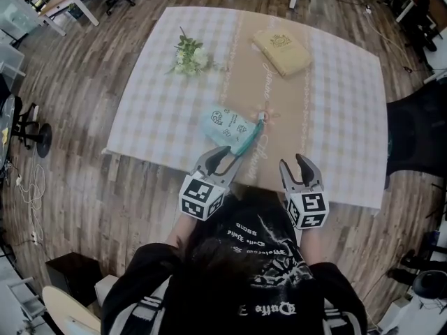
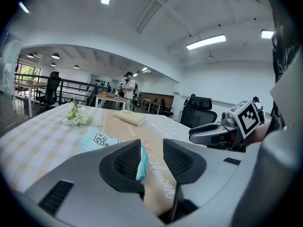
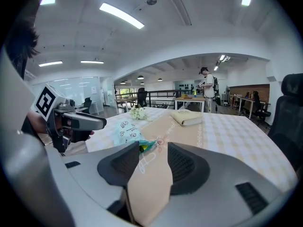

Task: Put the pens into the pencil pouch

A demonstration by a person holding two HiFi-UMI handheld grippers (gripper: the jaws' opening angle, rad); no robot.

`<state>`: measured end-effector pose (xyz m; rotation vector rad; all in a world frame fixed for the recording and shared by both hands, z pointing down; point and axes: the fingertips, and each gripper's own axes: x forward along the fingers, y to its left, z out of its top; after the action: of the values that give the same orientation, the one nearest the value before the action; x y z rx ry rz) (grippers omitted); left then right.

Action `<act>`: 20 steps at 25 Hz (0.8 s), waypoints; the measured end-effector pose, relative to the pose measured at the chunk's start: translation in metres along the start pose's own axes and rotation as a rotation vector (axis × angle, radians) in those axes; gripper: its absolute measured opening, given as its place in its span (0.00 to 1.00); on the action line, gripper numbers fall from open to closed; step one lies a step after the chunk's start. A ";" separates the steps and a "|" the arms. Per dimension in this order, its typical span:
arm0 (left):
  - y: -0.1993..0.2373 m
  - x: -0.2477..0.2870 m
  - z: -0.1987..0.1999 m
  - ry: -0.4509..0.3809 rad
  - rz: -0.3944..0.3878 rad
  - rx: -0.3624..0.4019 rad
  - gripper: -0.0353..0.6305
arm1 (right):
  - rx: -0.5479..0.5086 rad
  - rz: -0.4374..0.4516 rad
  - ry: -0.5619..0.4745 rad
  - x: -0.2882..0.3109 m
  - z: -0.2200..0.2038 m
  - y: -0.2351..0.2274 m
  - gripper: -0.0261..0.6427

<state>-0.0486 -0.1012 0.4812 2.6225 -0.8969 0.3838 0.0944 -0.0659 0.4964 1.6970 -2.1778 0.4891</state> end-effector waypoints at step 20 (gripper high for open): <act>-0.001 -0.031 -0.005 -0.054 -0.021 -0.048 0.08 | -0.018 -0.089 -0.065 -0.013 0.003 0.026 0.05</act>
<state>-0.0722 -0.0820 0.4741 2.6070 -0.8835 0.2839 0.0721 -0.0499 0.4863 1.8150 -2.1327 0.3958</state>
